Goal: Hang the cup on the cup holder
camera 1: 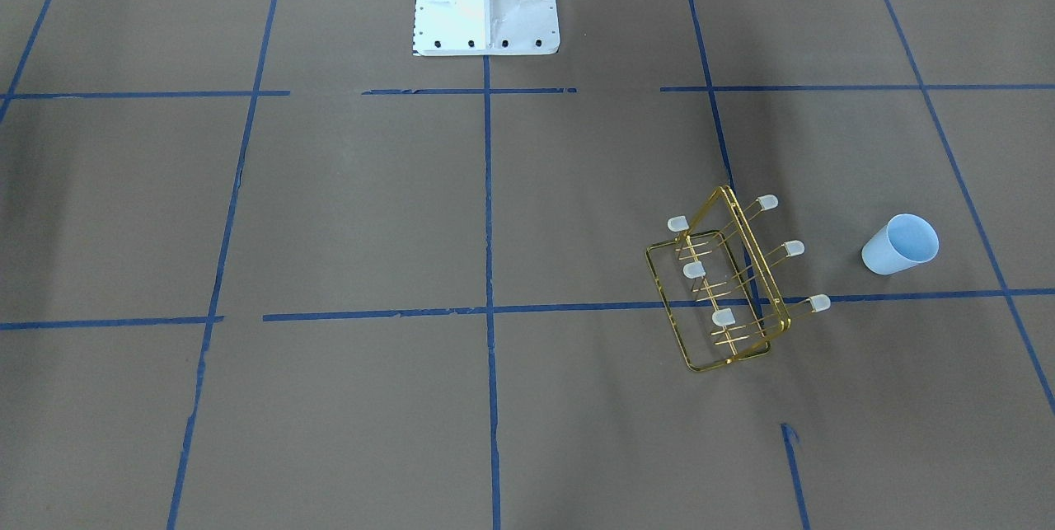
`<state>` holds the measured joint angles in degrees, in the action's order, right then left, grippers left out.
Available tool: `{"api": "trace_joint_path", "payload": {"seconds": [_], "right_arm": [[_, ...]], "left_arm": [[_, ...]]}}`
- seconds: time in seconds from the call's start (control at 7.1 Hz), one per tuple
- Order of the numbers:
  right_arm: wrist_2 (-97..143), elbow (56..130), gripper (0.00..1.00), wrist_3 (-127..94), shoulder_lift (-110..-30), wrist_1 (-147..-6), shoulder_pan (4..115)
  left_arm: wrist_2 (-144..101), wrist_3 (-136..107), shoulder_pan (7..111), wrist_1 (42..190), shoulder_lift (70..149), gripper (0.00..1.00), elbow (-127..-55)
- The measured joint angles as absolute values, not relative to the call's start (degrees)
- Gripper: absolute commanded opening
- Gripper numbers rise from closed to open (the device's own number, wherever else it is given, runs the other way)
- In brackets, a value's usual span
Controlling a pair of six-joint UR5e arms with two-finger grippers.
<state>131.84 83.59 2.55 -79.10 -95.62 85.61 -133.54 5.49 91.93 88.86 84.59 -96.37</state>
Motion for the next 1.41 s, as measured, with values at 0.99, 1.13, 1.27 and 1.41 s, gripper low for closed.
{"api": "trace_joint_path", "payload": {"seconds": [0.99,1.13,1.27,1.41], "right_arm": [[131.8,83.6,1.0,2.6,-79.1,-95.6,85.6],[131.8,83.6,1.0,2.5,-79.1,-95.6,85.6],[131.8,83.6,1.0,2.5,-79.1,-95.6,85.6],[131.8,83.6,1.0,2.5,-79.1,-95.6,85.6]], "left_arm": [[-133.5,5.5,91.9,90.6,84.9,1.0,-96.1],[-133.6,5.4,91.9,90.9,85.3,1.0,-96.4],[-133.6,5.3,91.8,91.0,85.9,1.0,-96.6],[-133.5,5.3,91.8,90.9,86.6,1.0,-96.5]]}}
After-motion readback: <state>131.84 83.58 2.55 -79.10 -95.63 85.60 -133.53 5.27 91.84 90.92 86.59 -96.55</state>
